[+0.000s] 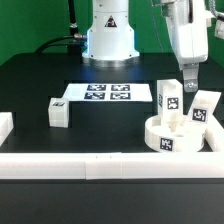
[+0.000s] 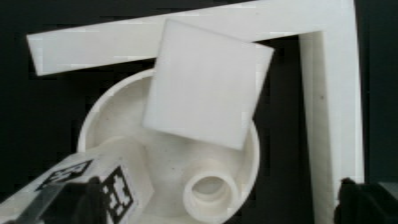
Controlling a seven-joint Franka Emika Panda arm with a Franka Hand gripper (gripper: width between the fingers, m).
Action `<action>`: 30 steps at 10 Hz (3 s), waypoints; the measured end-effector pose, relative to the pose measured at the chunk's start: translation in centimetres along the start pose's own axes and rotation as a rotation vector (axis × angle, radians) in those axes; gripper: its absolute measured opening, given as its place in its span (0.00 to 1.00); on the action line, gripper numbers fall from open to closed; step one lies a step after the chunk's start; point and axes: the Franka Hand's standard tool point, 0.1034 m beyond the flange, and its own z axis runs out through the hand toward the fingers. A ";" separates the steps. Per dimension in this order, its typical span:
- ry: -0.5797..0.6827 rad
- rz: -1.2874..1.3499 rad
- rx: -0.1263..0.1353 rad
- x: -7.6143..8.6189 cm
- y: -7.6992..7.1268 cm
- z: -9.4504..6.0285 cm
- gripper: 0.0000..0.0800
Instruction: Assemble stool
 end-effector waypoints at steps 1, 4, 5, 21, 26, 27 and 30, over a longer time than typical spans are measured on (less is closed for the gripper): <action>0.000 0.000 0.000 0.0 0.0 0.0 0.81; 0.024 -0.131 -0.007 3.0 0.7 0.2 0.81; 0.041 -0.218 -0.005 5.0 0.8 0.2 0.81; 0.103 -1.557 -0.162 12.2 -0.3 1.8 0.81; 0.090 -1.917 -0.209 16.0 -0.3 1.5 0.81; 0.087 -1.933 -0.215 16.8 -0.1 1.5 0.81; 0.100 -1.940 -0.250 23.5 0.7 1.7 0.81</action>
Offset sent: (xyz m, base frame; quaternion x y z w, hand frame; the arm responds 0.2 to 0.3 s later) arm -0.0250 -0.0481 -0.0040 0.0095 0.0147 -0.0937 0.9955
